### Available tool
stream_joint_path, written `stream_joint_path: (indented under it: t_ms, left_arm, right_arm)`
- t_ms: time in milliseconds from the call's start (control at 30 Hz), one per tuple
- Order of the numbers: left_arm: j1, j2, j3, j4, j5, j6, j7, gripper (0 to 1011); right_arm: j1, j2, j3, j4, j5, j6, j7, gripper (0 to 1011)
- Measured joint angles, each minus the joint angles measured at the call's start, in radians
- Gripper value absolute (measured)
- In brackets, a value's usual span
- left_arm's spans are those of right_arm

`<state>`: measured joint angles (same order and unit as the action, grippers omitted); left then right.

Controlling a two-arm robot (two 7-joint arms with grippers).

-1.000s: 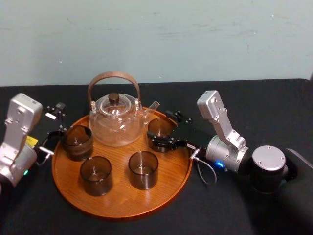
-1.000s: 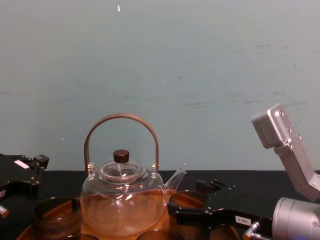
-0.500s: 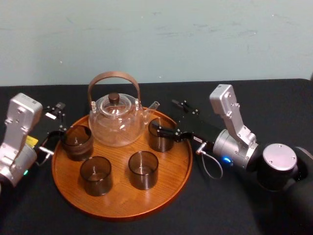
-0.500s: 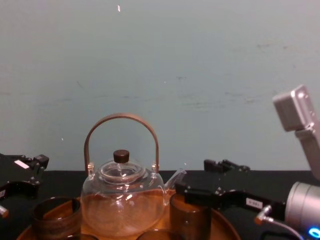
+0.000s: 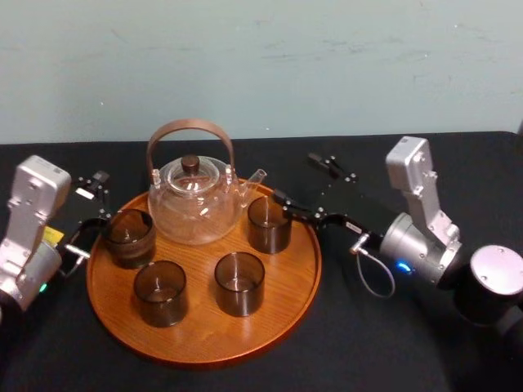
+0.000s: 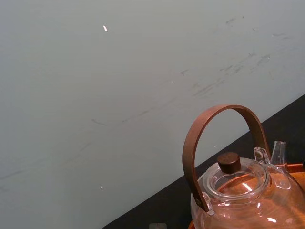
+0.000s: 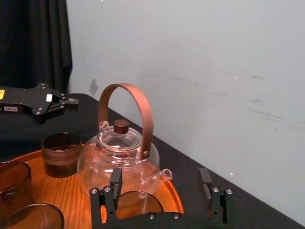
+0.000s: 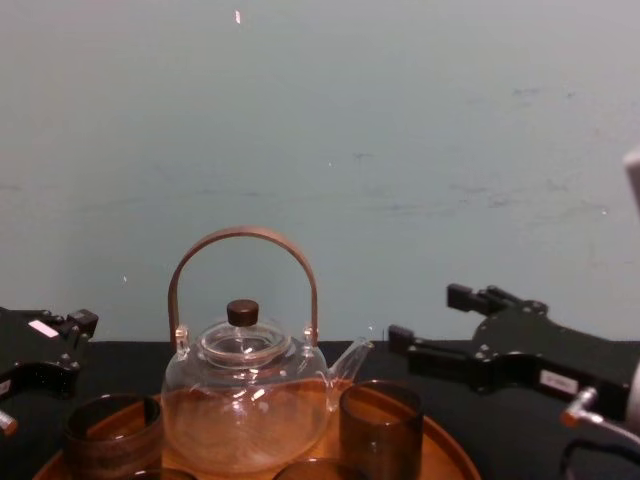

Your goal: Pick up the glass from the table and place it on the tray.

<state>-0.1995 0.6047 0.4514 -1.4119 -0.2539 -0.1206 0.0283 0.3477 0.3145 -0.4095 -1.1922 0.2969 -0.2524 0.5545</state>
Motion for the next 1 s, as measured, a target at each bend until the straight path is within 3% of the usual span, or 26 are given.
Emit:
stream_joint_path:
  t_ms: [633,1000]
  left_arm:
    - [0.000,0.000,0.000,0.000,0.000,0.000,0.000,0]
    - [0.000,0.000,0.000,0.000,0.000,0.000,0.000,0]
  right_arm:
    - [-0.135,0.077,0.113,-0.139,0.031,-0.011,-0.073,1002]
    - [-0.200,0.092,0.177,-0.167,0.042,-0.018,-0.107,1003]
